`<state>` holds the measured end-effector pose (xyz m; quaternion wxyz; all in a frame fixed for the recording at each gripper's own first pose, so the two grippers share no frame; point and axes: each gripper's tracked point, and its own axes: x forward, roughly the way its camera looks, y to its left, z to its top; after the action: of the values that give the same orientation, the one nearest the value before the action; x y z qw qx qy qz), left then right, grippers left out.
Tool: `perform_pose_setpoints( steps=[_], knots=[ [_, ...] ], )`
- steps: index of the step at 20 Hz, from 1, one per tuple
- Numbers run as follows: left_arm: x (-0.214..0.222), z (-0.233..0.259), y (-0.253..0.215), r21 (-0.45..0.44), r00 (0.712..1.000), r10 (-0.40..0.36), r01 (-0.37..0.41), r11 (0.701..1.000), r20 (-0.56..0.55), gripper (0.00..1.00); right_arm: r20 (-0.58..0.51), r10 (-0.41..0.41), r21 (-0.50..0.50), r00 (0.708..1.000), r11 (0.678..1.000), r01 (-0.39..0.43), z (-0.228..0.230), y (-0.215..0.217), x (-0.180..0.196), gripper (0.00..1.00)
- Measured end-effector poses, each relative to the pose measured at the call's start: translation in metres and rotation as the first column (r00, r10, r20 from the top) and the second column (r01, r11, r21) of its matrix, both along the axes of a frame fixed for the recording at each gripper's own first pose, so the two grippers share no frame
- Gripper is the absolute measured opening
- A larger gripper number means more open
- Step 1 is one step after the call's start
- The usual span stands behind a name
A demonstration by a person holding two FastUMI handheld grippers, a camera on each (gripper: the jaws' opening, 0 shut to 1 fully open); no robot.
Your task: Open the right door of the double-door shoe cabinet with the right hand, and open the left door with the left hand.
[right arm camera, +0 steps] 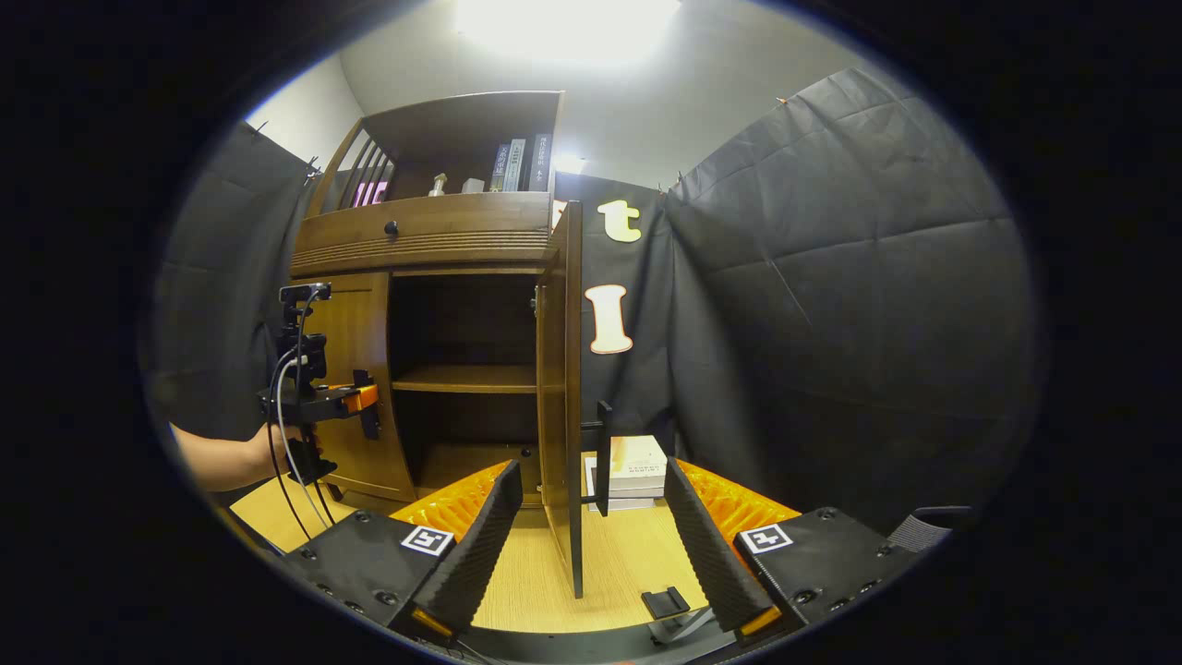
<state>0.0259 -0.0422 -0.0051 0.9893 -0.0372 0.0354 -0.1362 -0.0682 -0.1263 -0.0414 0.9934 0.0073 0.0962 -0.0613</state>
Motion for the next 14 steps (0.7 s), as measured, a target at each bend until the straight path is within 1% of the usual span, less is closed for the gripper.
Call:
perform_pose_setpoints(
  steps=[1,2,3,5,9,10,11,12,13,14],
  knots=[
    [-0.007,-0.001,0.0,0.005,1.0,-0.016,0.016,1.0,-0.005,0.51,0.0,0.004,0.004,1.0,1.0,-0.004,0.0,0.002,0.001,0.96],
    [0.003,-0.005,0.0,0.01,1.0,-0.006,0.006,1.0,0.001,0.43,0.001,0.008,0.006,1.0,1.0,-0.008,-0.001,0.003,0.002,0.96],
    [0.001,0.0,0.001,0.022,1.0,0.0,0.0,1.0,-0.008,0.36,0.002,0.011,0.007,1.0,1.0,-0.011,-0.001,0.003,0.003,0.96],
    [-0.002,-0.003,0.0,0.008,1.0,0.002,-0.001,1.0,-0.021,0.22,0.003,0.018,0.008,1.0,1.0,-0.018,-0.002,0.006,0.004,0.96],
    [-0.011,-0.001,0.001,-0.011,1.0,-0.015,0.014,1.0,-0.023,0.2,0.012,0.033,0.019,0.999,0.999,-0.033,-0.001,0.009,0.007,0.96],
    [-0.015,-0.001,0.002,-0.012,1.0,-0.018,0.018,1.0,-0.021,0.2,0.017,0.037,0.023,0.999,0.999,-0.037,-0.001,0.01,0.008,0.92],
    [-0.02,-0.001,0.003,-0.013,1.0,-0.021,0.02,1.0,-0.02,0.19,0.02,0.042,0.029,0.999,0.999,-0.043,0.0,0.011,0.009,0.96],
    [-0.024,0.0,0.004,-0.016,1.0,-0.022,0.022,1.0,-0.02,0.2,0.023,0.047,0.035,0.999,0.998,-0.048,0.0,0.012,0.011,0.92],
    [-0.028,0.0,0.005,-0.02,0.999,-0.023,0.023,1.0,-0.023,0.2,0.025,0.053,0.039,0.998,0.998,-0.054,0.0,0.014,0.012,0.96],
    [-0.031,0.001,0.006,-0.023,0.999,-0.025,0.024,0.999,-0.026,0.2,0.028,0.061,0.041,0.998,0.997,-0.062,0.001,0.016,0.013,0.92]
  ],
)
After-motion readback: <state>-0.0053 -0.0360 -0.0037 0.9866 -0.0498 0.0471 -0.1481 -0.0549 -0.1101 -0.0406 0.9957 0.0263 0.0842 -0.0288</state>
